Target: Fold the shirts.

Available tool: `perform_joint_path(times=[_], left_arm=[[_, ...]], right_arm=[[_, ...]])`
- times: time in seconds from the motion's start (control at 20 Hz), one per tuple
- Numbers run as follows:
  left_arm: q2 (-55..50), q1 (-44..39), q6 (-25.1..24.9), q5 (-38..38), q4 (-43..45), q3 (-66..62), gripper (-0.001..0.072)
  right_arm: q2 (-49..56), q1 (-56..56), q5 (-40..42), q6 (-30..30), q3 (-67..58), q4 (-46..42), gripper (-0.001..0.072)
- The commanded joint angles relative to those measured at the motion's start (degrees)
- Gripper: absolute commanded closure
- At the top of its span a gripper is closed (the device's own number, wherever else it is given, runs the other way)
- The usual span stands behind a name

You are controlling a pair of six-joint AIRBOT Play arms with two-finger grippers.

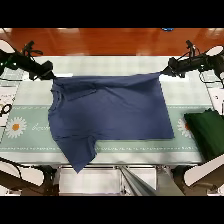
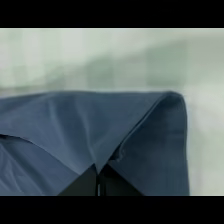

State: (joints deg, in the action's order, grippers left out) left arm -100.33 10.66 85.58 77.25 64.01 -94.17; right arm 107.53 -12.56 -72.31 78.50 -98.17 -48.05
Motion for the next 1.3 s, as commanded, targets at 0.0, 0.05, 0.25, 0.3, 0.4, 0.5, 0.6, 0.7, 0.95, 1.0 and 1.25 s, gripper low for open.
perform_joint_path(times=[0.0,0.05,0.25,0.3,0.4,0.5,0.6,0.7,0.95,1.0,1.25], left_arm=[[2.56,0.42,-3.93,4.85,-0.15,7.72,0.0690],[3.10,0.76,-4.15,4.79,-0.13,9.84,0.0690],[5.05,2.80,-5.05,4.87,-0.11,14.69,0.0690],[5.29,3.17,-5.07,5.09,0.00,15.17,0.0690],[5.29,3.23,-5.46,6.01,0.00,16.20,0.0690],[5.29,3.13,-5.46,6.56,0.00,17.66,0.0690],[5.29,3.21,-6.58,7.89,0.02,19.12,0.0690],[5.29,3.26,-6.95,8.52,0.02,20.22,0.0690],[5.29,3.23,-6.60,8.59,0.00,20.41,0.0681],[5.29,3.23,-5.75,8.90,0.02,20.39,0.0528],[9.79,4.72,-4.66,10.78,0.57,21.03,0.0198]], right_arm=[[-1.31,-0.26,-3.65,1.55,-0.07,-4.15,0.0689],[-2.14,-0.39,-3.82,2.47,-0.07,-6.34,0.0689],[-3.78,-0.96,-8.02,4.33,-0.07,-15.72,0.0689],[-3.76,-0.96,-9.64,4.79,0.02,-18.32,0.0689],[-3.76,-0.76,-12.28,4.61,0.83,-19.61,0.0689],[-3.76,0.02,-12.41,4.46,1.97,-19.45,0.0689],[-3.76,0.90,-11.80,4.26,3.56,-19.58,0.0689],[-3.76,1.70,-10.82,4.13,5.70,-19.63,0.0689],[-3.76,2.54,-9.53,4.17,8.83,-19.50,0.0688],[-3.76,2.54,-9.42,5.35,9.03,-19.67,0.0642],[-8.87,-0.63,-11.74,10.78,9.07,-26.73,0.0303]])
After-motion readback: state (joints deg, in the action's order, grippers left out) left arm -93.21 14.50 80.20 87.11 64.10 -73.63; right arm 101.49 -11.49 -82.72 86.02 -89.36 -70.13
